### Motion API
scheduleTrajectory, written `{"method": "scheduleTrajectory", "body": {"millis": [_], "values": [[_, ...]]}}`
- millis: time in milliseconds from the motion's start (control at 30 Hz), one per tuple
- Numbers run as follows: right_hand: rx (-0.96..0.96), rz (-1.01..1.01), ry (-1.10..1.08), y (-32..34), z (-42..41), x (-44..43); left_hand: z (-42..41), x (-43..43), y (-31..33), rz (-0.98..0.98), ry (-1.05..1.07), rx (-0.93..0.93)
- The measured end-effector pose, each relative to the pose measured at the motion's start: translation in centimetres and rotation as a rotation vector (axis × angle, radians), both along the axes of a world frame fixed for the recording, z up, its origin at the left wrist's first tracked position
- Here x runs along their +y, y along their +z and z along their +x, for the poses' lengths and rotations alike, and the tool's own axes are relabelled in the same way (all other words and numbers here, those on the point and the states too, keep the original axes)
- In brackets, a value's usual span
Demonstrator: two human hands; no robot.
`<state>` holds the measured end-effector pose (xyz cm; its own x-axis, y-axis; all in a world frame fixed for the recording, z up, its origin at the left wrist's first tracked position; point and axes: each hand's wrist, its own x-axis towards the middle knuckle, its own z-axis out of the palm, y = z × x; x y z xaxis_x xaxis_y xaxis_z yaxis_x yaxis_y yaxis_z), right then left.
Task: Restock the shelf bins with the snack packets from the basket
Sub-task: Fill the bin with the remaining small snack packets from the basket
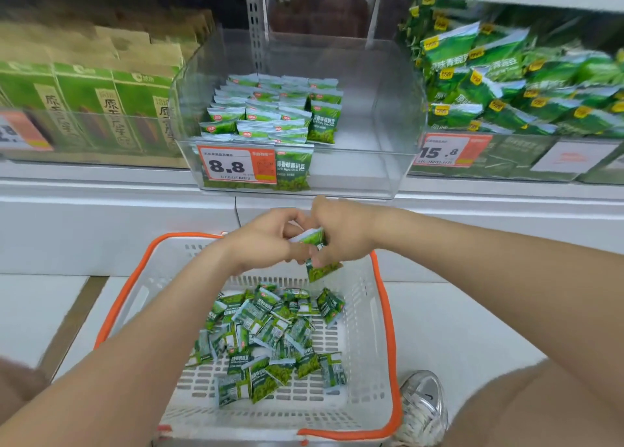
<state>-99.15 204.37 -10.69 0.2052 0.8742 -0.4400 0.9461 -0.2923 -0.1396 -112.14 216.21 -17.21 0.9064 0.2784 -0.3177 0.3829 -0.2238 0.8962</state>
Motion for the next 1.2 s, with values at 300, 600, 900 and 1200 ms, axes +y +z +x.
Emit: {"method": "scheduleTrajectory", "body": {"millis": [300,600,900,1200], "values": [[0.154,0.19,-0.321,3.1,0.5,-1.0,-0.3,-0.9,4.2,0.184,0.203,-0.245],[0.803,0.438,-0.556,9.8,3.7,-0.5,1.1,-0.2,8.1,1.128,0.662,-0.705],[0.215,0.691,-0.661,5.8,10.3,5.9,4.1,2.1,8.5,1.388,0.432,-0.345],[0.217,0.441,-0.673,4.0,11.7,10.7,4.4,3.6,8.5,1.397,0.345,-0.111]]}}
